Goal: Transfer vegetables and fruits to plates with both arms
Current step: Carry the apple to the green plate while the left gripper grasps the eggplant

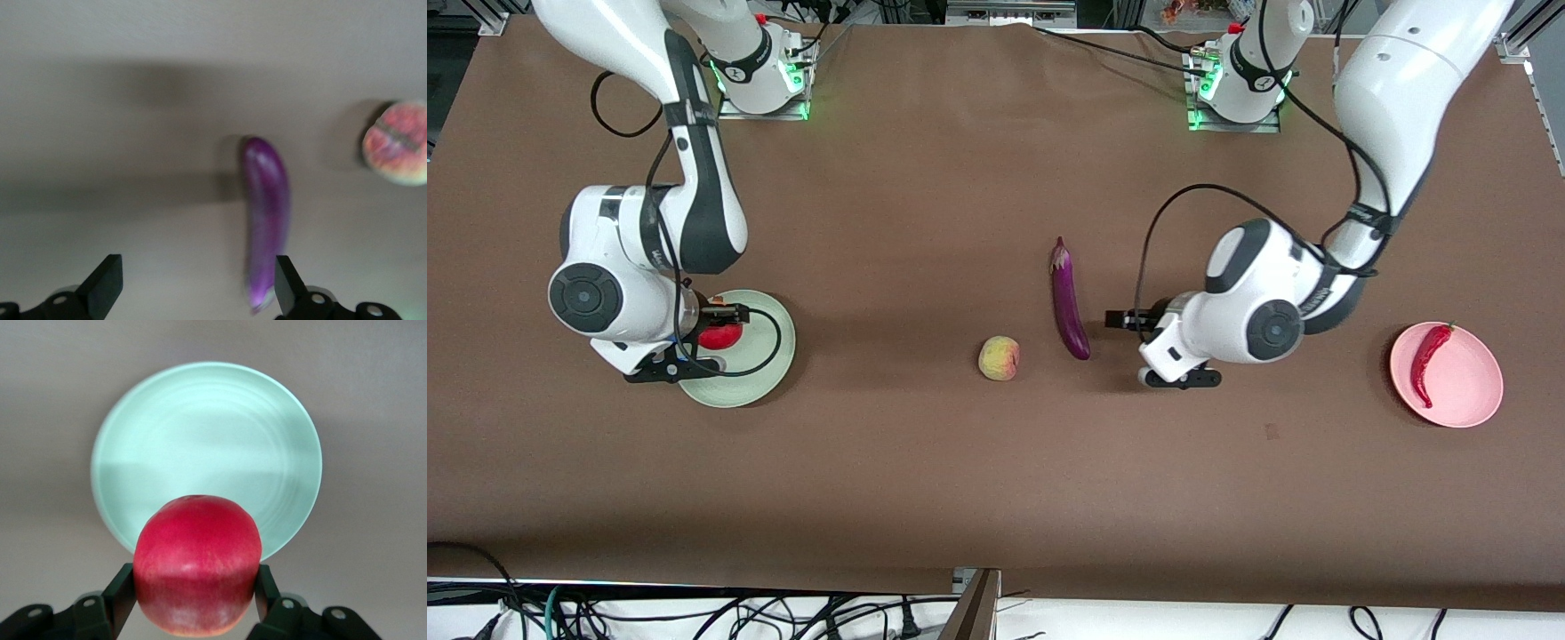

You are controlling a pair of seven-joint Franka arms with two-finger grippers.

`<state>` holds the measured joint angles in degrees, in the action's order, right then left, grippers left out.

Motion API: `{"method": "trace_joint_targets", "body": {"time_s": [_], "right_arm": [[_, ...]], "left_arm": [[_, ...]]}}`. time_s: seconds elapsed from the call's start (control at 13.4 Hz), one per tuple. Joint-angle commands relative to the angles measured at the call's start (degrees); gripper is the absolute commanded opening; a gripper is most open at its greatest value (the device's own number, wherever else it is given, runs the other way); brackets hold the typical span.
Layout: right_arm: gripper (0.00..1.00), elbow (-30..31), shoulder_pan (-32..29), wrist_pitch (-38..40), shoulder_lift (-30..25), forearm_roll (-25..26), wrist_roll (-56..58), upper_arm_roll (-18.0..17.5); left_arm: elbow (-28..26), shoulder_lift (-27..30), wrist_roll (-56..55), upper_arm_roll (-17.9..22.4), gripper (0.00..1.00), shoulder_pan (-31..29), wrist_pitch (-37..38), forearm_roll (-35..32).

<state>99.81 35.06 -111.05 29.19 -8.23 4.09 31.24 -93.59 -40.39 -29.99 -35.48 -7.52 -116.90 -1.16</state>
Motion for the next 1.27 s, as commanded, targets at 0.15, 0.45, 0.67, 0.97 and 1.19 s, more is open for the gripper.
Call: {"method": "trace_joint_targets", "body": {"time_s": [0.15, 0.45, 0.67, 0.97, 1.19], "right_arm": [[0.37, 4.6, -1.22, -5.32, 1.65, -8.28, 3.99, -0.04], [0.41, 5.31, -2.01, -7.6, 3.58, -8.56, 4.34, -0.04], [0.63, 5.75, -3.76, -9.54, 4.99, -10.83, 7.06, -0.39], [0.85, 5.05, -3.95, -8.58, 5.0, -12.6, 8.04, -0.48], [0.98, 3.91, -3.33, -6.3, 3.77, -12.6, 5.5, -0.48]], "left_arm": [[-9.4, 0.4, -7.98, 1.03, 1.0, 4.27, -14.21, -5.94], [-14.16, 0.14, -13.07, 1.12, 1.0, 6.46, -24.76, -7.9], [-16.8, -0.21, -14.13, 1.29, 0.96, 6.81, -30.49, -7.9], [-17.24, -0.22, -17.11, 1.3, 0.02, 6.73, -30.49, -7.9], [-17.07, 0.66, -16.95, 1.3, 0.0, 5.94, -29.1, -7.9]]}}
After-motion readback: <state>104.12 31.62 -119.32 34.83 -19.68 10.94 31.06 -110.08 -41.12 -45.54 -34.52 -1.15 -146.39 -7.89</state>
